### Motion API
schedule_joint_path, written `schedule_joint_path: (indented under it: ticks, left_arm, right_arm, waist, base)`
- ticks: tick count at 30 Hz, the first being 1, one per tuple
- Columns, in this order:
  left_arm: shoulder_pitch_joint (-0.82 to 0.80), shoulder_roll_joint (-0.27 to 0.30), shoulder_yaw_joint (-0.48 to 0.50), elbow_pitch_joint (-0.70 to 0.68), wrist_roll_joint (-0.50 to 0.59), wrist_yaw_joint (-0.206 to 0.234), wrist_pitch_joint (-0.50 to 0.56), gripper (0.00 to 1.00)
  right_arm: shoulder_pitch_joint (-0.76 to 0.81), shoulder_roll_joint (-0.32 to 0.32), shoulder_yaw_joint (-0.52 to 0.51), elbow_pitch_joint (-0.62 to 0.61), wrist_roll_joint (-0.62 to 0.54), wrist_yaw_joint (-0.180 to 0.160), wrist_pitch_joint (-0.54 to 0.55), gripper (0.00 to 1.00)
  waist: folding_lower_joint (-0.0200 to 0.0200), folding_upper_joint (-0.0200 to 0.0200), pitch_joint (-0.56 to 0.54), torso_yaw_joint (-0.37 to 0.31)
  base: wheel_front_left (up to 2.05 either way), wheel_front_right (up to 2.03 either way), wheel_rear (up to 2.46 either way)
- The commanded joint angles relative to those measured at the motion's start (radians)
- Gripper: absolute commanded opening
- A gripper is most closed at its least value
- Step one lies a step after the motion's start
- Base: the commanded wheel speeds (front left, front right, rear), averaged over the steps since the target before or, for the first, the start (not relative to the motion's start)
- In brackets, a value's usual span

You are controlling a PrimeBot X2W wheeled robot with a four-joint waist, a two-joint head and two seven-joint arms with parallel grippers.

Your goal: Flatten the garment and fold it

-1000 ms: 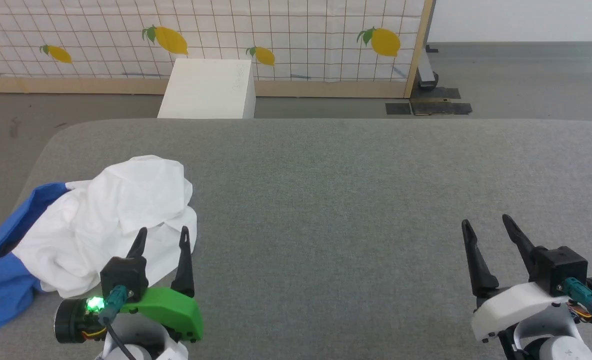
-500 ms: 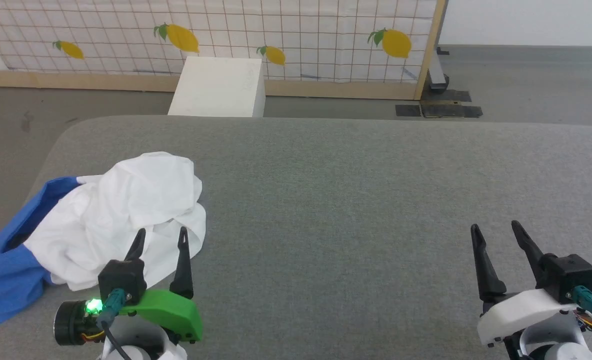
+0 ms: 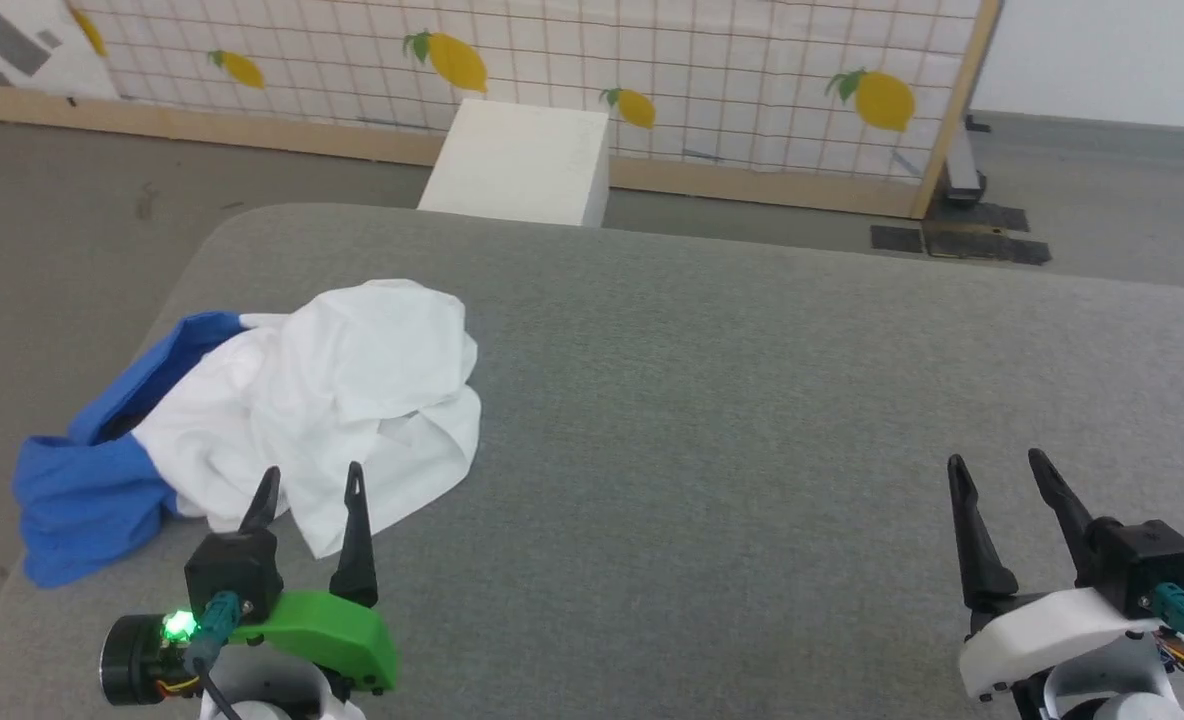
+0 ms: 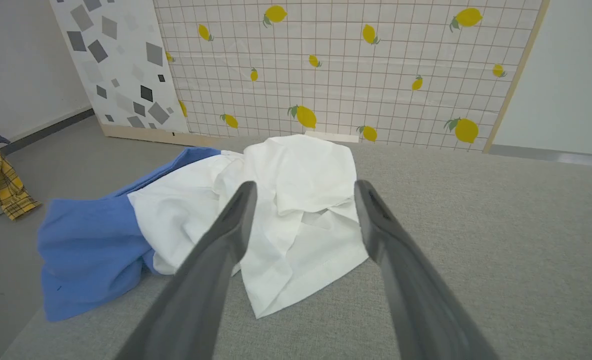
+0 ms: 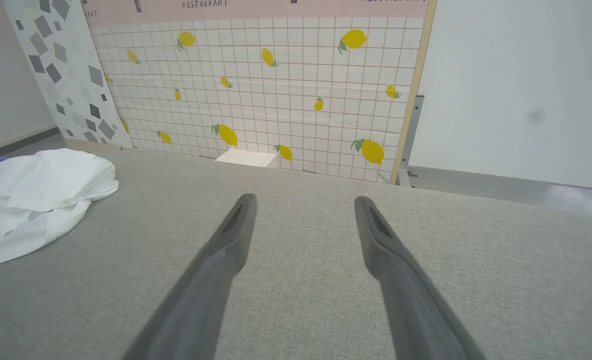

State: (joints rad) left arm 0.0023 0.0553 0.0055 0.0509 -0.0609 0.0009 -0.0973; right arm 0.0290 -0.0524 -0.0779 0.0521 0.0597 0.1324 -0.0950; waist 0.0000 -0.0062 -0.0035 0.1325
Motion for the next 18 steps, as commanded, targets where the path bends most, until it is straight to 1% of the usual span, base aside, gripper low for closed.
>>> schedule_joint_path:
  ticks: [1, 18]
  left_arm:
    - [0.016, -0.002, 0.001, 0.003, -0.016, 0.001, -0.01, 1.0]
    - [0.026, -0.003, 0.011, 0.016, -0.031, 0.01, -0.045, 1.0]
  right_arm:
    - [0.017, 0.001, -0.006, 0.007, 0.009, -0.001, -0.011, 1.0]
    - [0.026, 0.001, -0.009, 0.047, 0.026, -0.001, -0.047, 1.0]
  waist:
    - [0.0, 0.0025, 0.001, 0.039]
    - [0.0, 0.0033, 0.006, 0.204]
  base:
    - [0.0, 0.0, 0.0]
    - [0.0, 0.0, 0.0]
